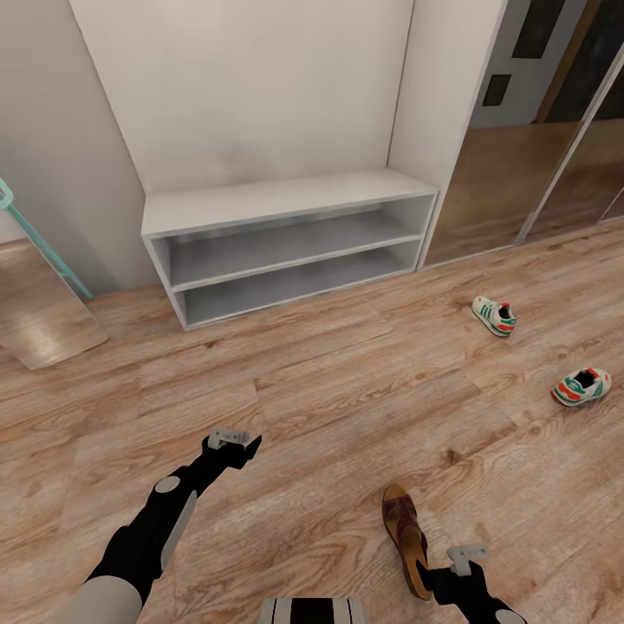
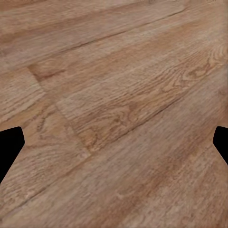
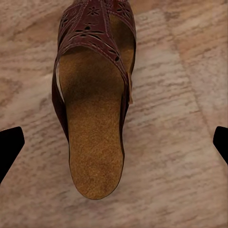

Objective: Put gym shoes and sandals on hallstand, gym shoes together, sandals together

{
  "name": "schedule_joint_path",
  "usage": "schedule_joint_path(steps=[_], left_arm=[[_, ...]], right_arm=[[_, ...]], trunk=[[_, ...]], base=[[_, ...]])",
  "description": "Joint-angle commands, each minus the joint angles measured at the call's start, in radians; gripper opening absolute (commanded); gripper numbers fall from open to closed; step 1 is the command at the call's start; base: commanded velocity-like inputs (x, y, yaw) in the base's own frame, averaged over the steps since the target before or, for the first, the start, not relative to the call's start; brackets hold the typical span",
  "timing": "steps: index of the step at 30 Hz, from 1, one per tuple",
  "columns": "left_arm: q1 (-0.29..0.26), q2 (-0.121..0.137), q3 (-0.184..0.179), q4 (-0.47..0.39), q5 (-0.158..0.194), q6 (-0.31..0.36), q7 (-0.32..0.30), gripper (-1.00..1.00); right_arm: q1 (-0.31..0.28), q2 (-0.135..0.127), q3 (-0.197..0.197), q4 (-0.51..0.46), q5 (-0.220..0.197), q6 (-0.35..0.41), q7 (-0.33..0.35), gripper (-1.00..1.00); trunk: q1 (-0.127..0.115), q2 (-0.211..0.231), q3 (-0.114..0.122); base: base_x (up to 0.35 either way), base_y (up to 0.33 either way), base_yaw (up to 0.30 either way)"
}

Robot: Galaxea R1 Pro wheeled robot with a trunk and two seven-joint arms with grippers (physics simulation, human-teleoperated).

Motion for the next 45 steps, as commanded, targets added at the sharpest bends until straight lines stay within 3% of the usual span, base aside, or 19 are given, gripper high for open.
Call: schedule_joint_path(steps=[1,8,38,45], left_arm=[[0.000,0.000,0.000,-0.001,0.000,0.003,-0.004,1.00],[0.001,0.001,-0.001,0.000,0.000,0.003,-0.004,1.00],[0.001,0.000,-0.002,-0.002,0.000,0.002,-0.005,1.00],[0.001,-0.001,-0.002,-0.003,0.000,0.002,-0.005,1.00]], right_arm=[[0.000,0.000,0.000,0.000,-0.001,-0.003,0.003,1.00],[-0.001,0.000,0.000,0.000,-0.001,-0.003,0.003,1.00],[0.000,0.000,-0.006,0.000,-0.001,-0.003,0.002,1.00],[0.000,-0.001,-0.004,0.002,-0.001,-0.006,0.000,1.00]], trunk=[[0.000,0.000,-0.001],[0.000,0.000,-0.001],[0.013,-0.007,-0.155],[0.013,-0.007,-0.160]], base=[[0.001,0.000,0.000],[0.000,0.000,0.000],[0.000,0.000,0.000],[0.000,0.000,0.000]])
